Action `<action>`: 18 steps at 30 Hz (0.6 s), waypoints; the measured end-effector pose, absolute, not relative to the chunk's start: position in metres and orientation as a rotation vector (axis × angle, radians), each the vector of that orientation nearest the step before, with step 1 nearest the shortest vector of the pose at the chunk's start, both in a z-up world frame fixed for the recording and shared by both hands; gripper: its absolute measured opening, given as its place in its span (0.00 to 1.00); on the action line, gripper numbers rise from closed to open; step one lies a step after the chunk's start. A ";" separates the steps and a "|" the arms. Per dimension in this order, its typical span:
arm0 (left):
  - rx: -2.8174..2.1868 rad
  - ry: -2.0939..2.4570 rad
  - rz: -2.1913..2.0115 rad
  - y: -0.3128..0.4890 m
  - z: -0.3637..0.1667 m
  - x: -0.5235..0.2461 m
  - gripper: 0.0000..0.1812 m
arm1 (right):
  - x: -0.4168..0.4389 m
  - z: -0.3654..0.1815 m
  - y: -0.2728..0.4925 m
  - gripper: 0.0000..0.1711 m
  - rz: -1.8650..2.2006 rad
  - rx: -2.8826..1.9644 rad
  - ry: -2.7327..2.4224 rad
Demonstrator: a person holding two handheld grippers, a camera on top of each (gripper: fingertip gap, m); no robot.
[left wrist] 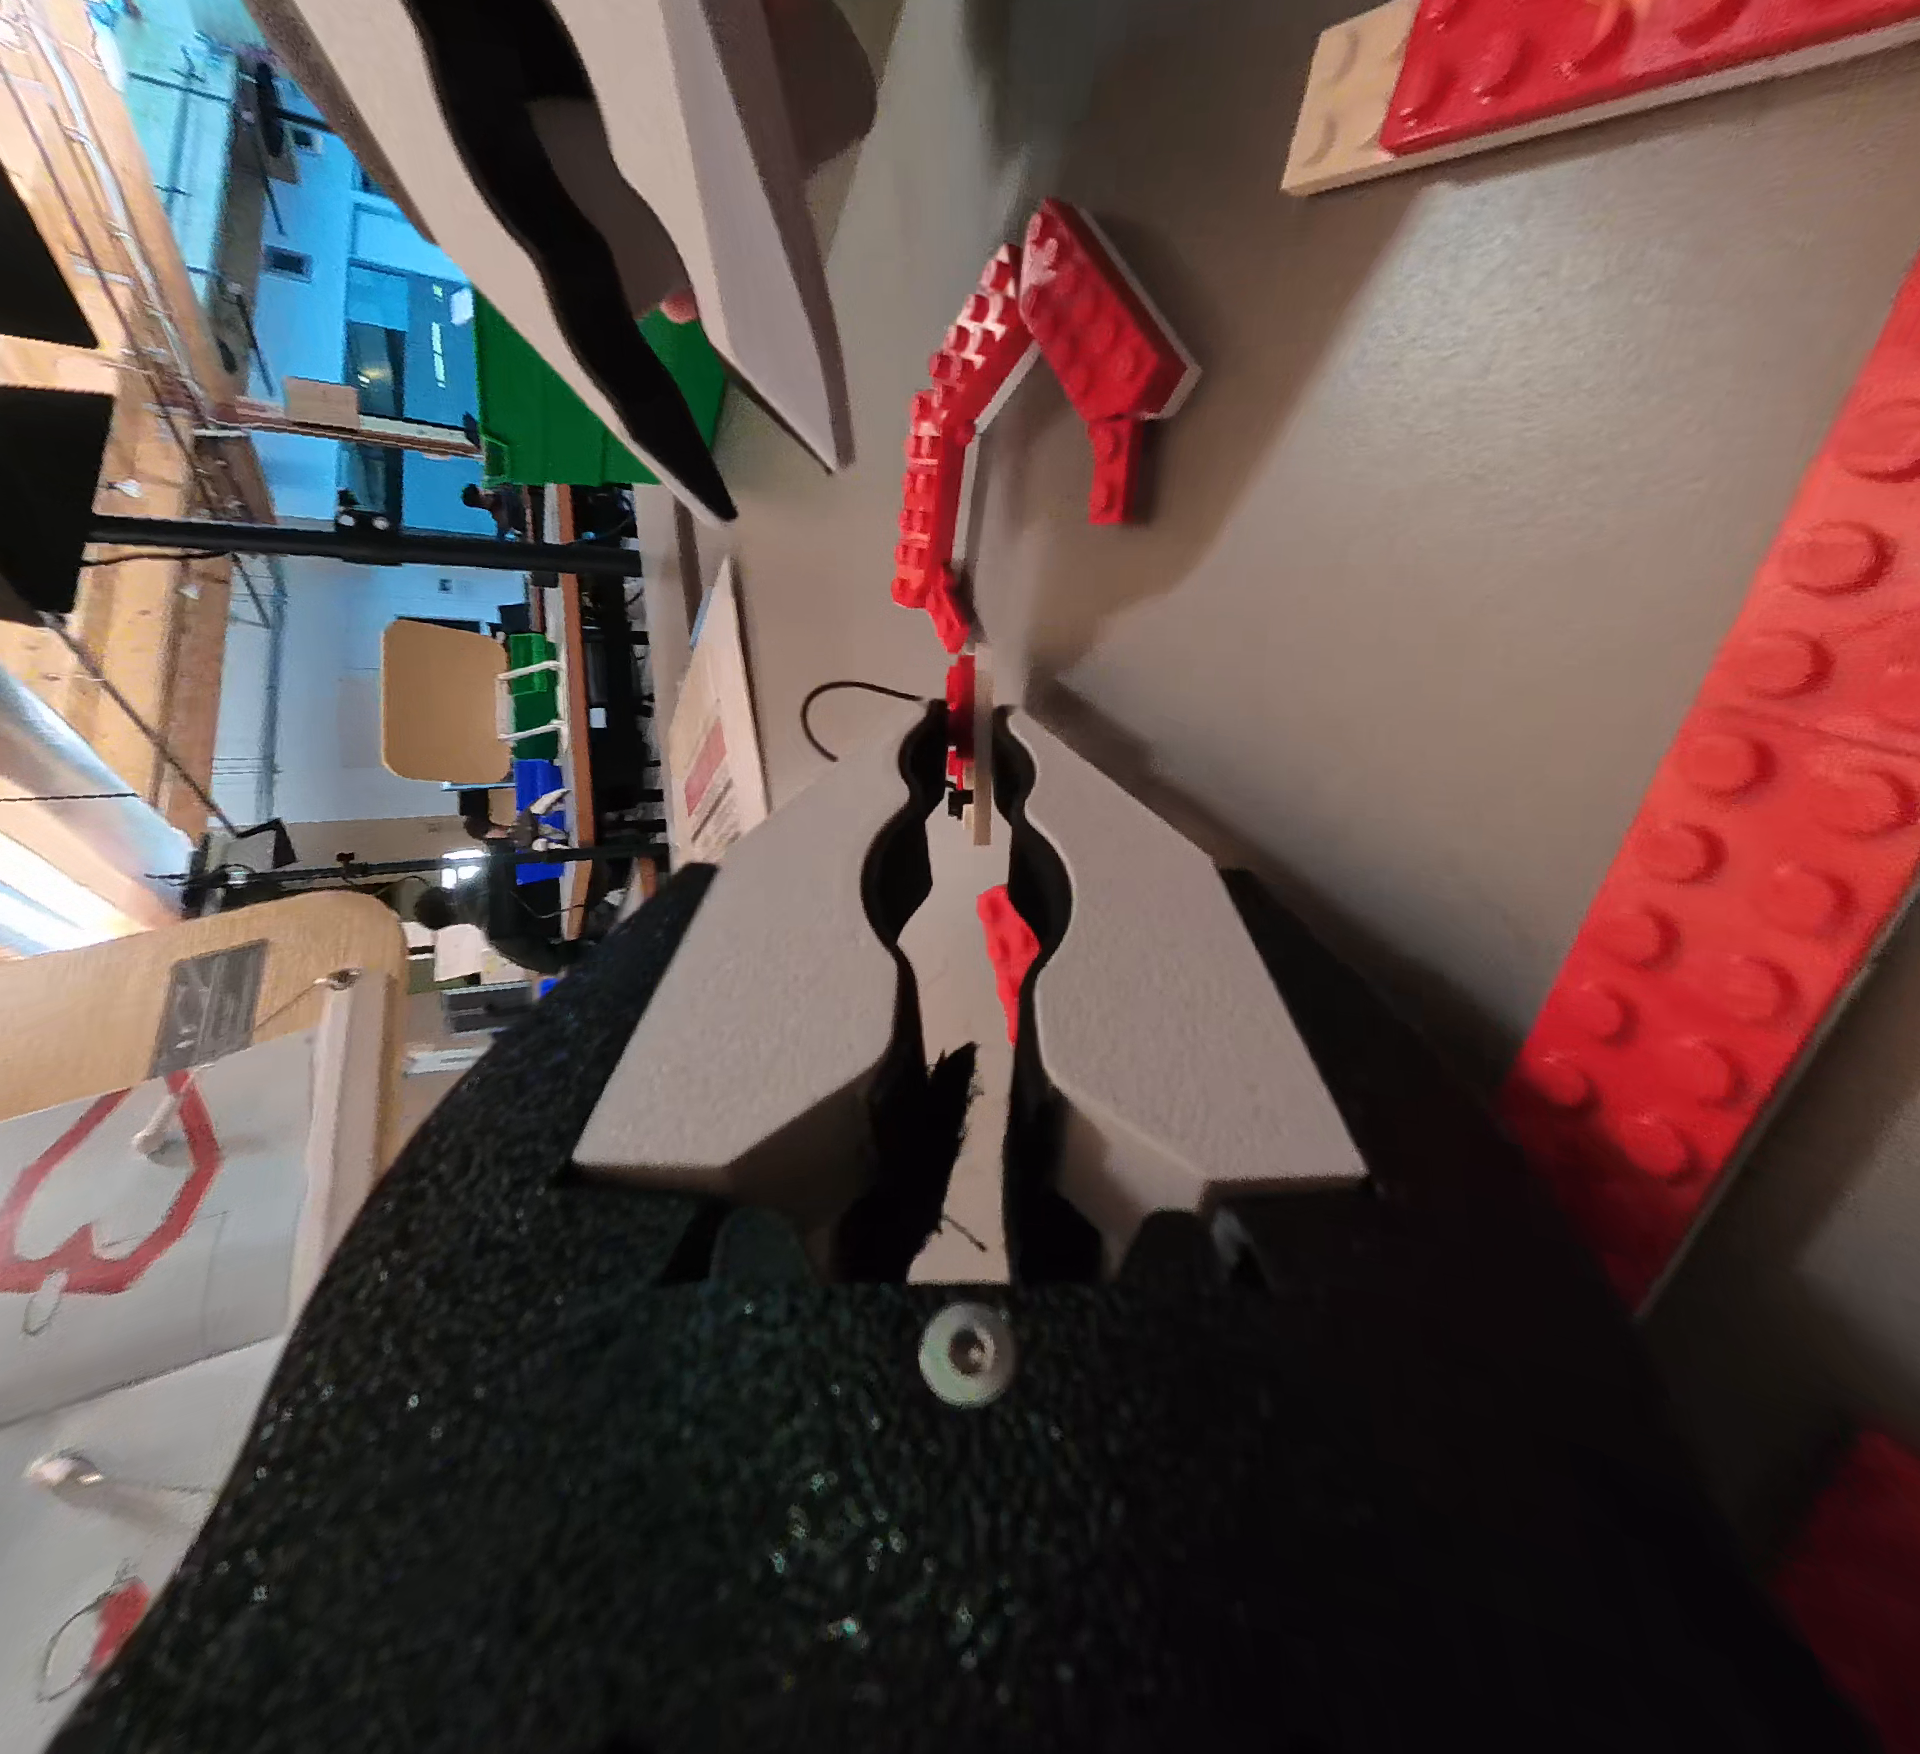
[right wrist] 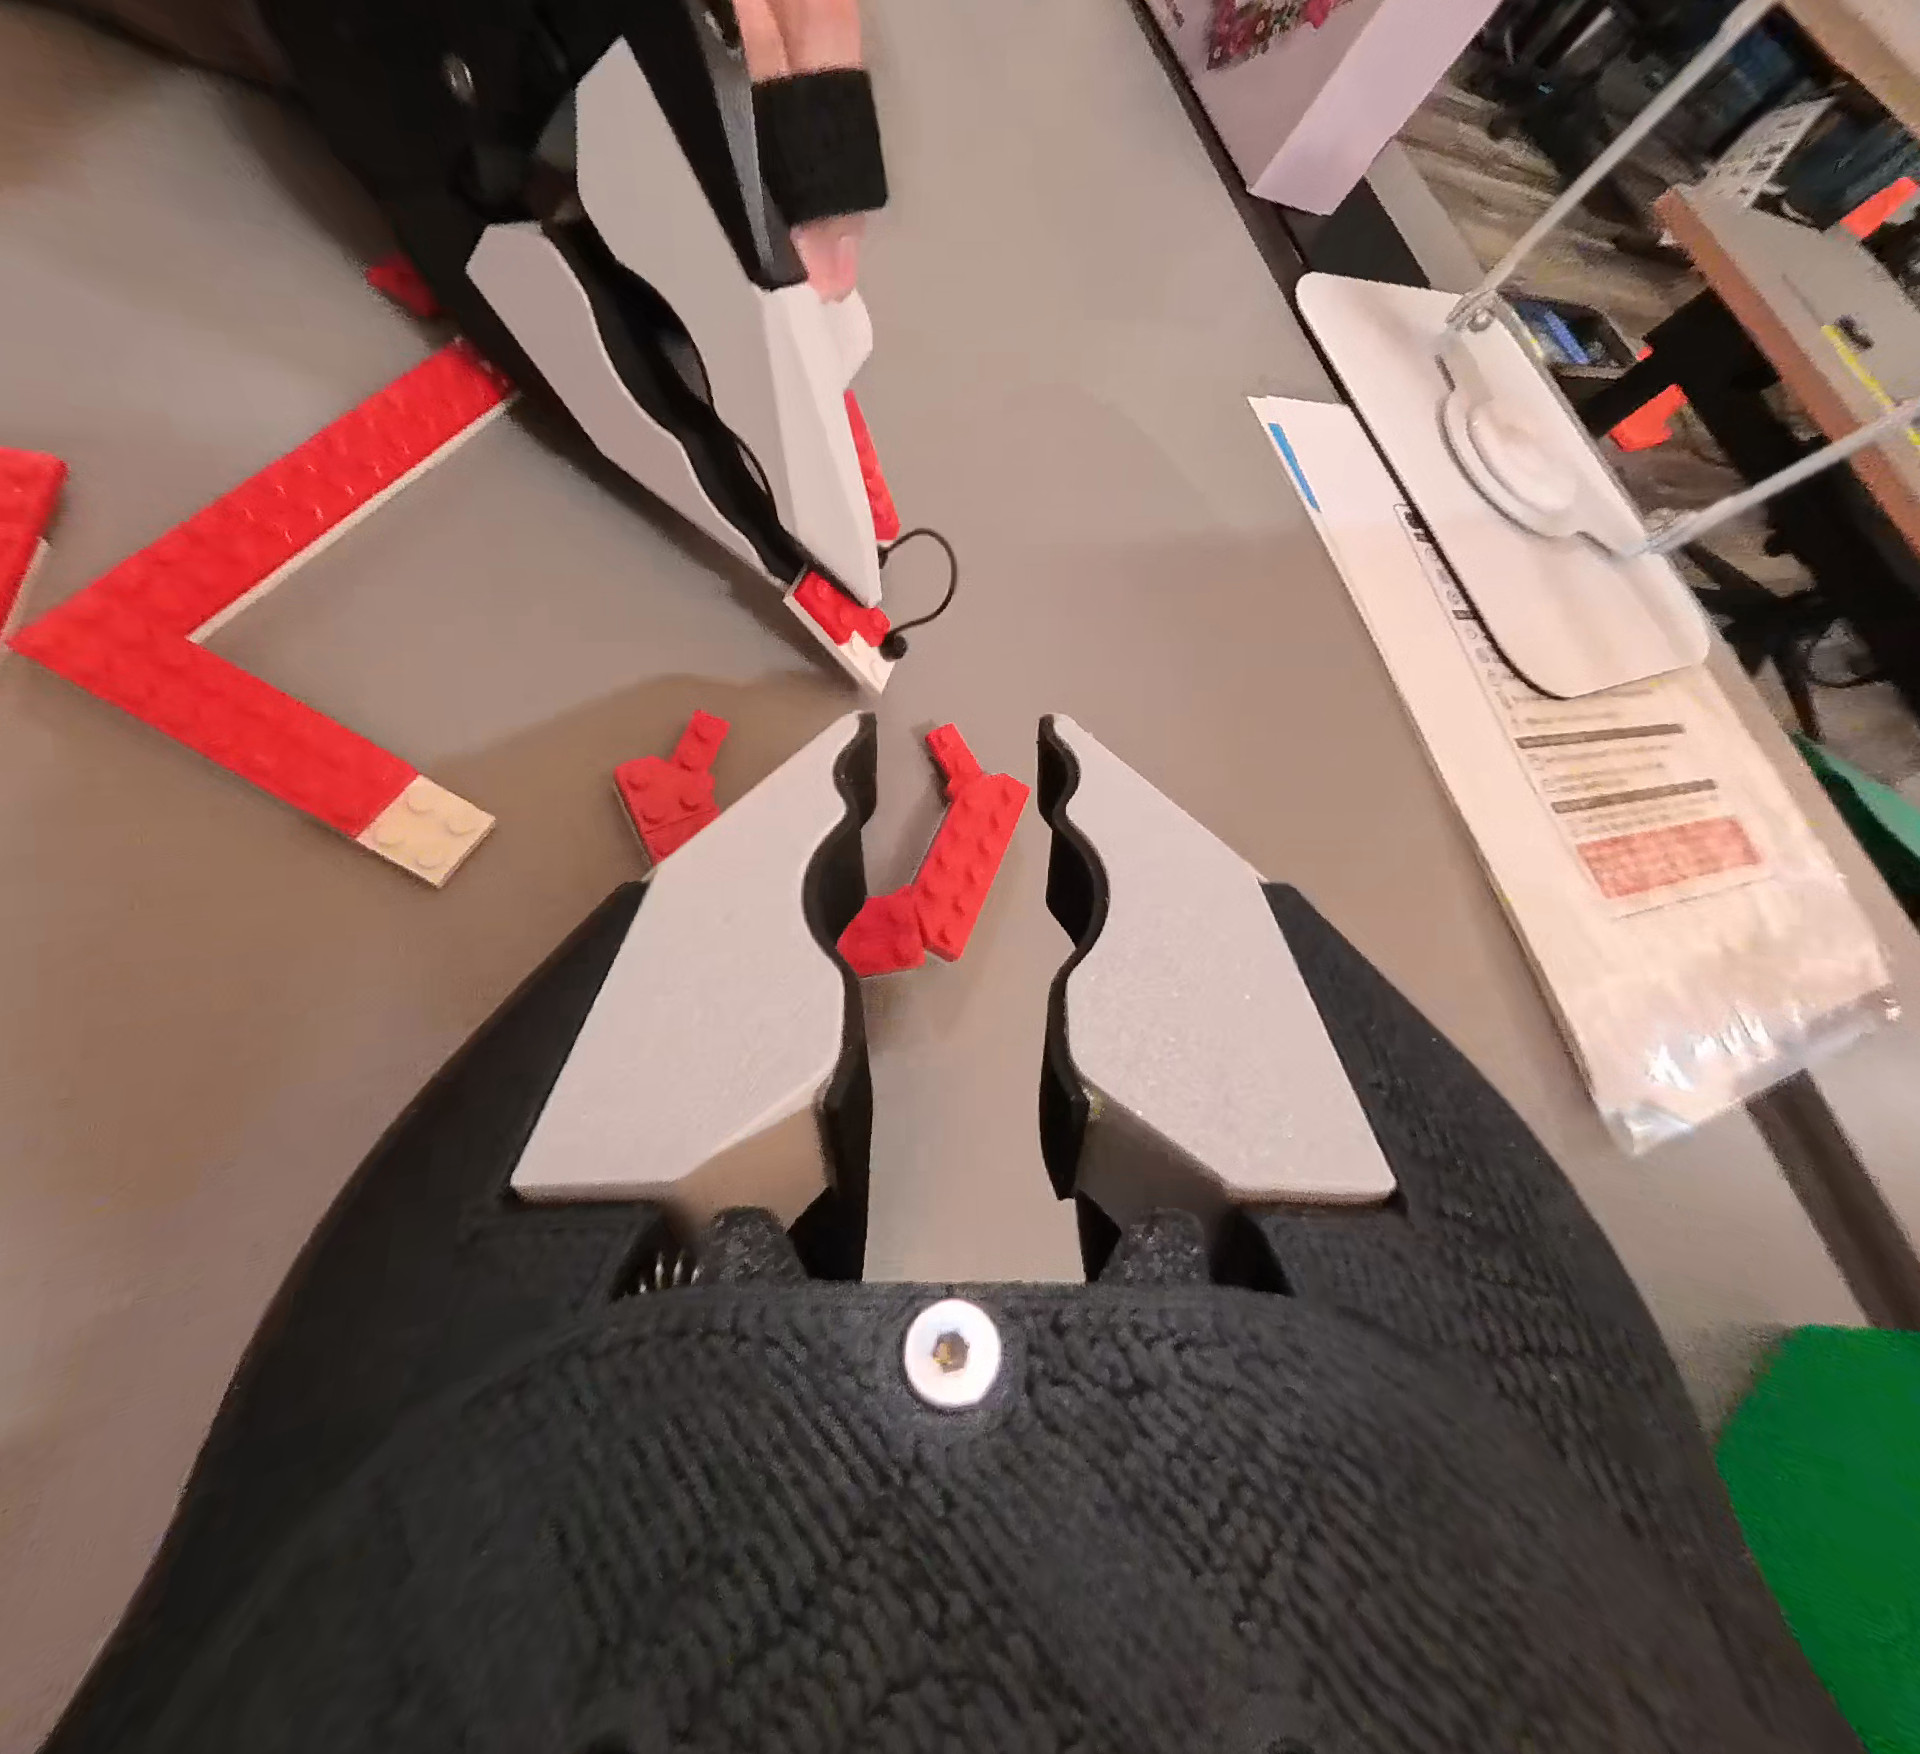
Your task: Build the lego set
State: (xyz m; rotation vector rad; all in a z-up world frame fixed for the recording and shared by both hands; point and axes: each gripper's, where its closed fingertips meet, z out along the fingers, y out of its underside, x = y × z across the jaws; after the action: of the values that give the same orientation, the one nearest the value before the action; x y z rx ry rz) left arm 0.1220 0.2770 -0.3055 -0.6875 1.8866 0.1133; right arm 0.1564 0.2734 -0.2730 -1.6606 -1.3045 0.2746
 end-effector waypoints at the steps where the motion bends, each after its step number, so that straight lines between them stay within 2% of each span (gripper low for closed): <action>1: -0.704 1.901 0.097 0.276 -0.308 0.122 0.03 | 0.158 -0.273 0.273 0.18 0.284 -1.667 -1.298; 5: -0.798 1.922 0.017 0.273 -0.309 0.124 0.04 | 0.161 -0.275 0.274 0.19 0.287 -1.671 -1.276; 11: -0.976 1.875 -0.265 0.262 -0.299 0.128 0.22 | 0.167 -0.260 0.289 0.21 0.107 -1.565 -1.116; 14: -0.945 1.700 -0.379 0.262 -0.274 0.126 0.26 | 0.173 -0.248 0.293 0.21 -0.007 -1.477 -0.986; 18: -0.866 1.392 -0.313 0.281 -0.232 0.107 0.33 | 0.179 -0.240 0.298 0.20 -0.106 -1.459 -0.912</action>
State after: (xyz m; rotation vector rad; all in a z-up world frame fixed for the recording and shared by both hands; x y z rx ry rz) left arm 0.1067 0.2806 -0.2315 -0.8657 1.3916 -0.3132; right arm 0.1794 0.2984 -0.2401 -1.4586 -0.9117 -0.1057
